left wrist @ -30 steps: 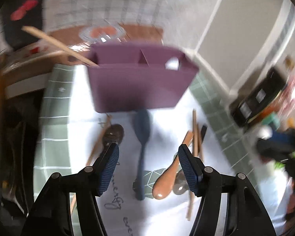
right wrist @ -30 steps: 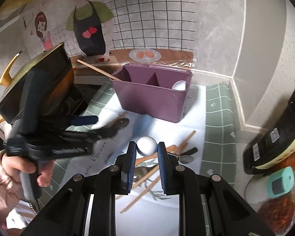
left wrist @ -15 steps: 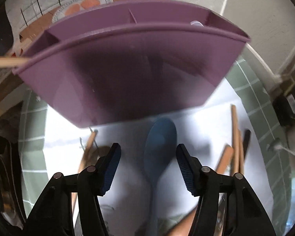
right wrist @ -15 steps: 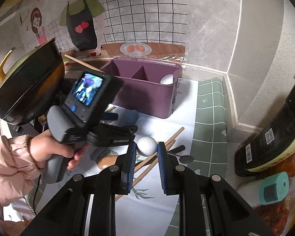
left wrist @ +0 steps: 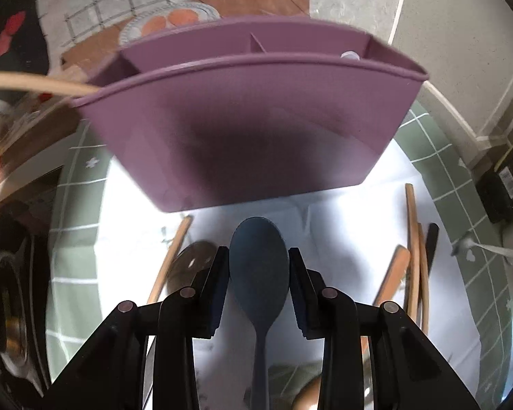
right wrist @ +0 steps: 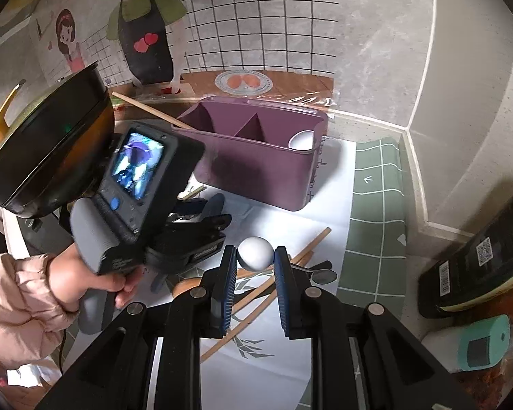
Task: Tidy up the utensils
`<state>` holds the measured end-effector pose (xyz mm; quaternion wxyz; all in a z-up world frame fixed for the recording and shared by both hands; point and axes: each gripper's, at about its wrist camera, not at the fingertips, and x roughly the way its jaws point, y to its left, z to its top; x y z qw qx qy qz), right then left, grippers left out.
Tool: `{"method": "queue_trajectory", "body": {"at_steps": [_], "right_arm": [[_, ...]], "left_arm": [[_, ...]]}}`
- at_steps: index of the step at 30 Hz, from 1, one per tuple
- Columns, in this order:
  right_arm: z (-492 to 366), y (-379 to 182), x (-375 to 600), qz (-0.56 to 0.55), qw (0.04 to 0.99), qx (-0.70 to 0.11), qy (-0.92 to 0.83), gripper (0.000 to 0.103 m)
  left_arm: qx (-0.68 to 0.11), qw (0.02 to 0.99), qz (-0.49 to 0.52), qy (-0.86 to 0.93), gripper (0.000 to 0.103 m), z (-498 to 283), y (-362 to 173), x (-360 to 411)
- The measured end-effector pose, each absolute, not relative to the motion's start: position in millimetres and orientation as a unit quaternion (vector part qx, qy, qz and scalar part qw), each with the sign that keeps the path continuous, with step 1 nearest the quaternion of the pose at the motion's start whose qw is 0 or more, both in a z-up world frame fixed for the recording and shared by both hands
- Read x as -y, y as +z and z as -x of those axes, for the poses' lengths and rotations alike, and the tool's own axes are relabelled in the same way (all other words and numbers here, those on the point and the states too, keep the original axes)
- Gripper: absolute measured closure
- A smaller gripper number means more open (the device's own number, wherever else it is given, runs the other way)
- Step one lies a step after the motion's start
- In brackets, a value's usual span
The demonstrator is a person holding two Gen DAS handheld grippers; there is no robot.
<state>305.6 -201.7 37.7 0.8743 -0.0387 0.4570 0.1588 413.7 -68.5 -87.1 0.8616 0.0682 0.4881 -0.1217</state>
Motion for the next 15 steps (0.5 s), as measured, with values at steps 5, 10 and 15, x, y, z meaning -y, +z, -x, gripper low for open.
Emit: {"method": "queue_trajectory", "body": {"at_steps": [5, 10, 15], "right_arm": [[-302.1, 38.1, 193.0, 0.043, 0.873, -0.455, 0.167, 0.084], [-297.0, 38.0, 187.0, 0.035, 0.871, -0.458, 0.175, 0.084], [-287.2, 41.7, 178.0, 0.032, 0.873, -0.453, 0.178, 0.084]], "left_arm": [[-0.469, 0.874, -0.049, -0.121, 0.069, -388.1, -68.5, 47.0], [-0.449, 0.886, -0.022, -0.113, 0.069, -357.7, -45.0, 34.5], [-0.420, 0.899, 0.006, -0.122, 0.069, -334.8, -12.7, 15.6]]}}
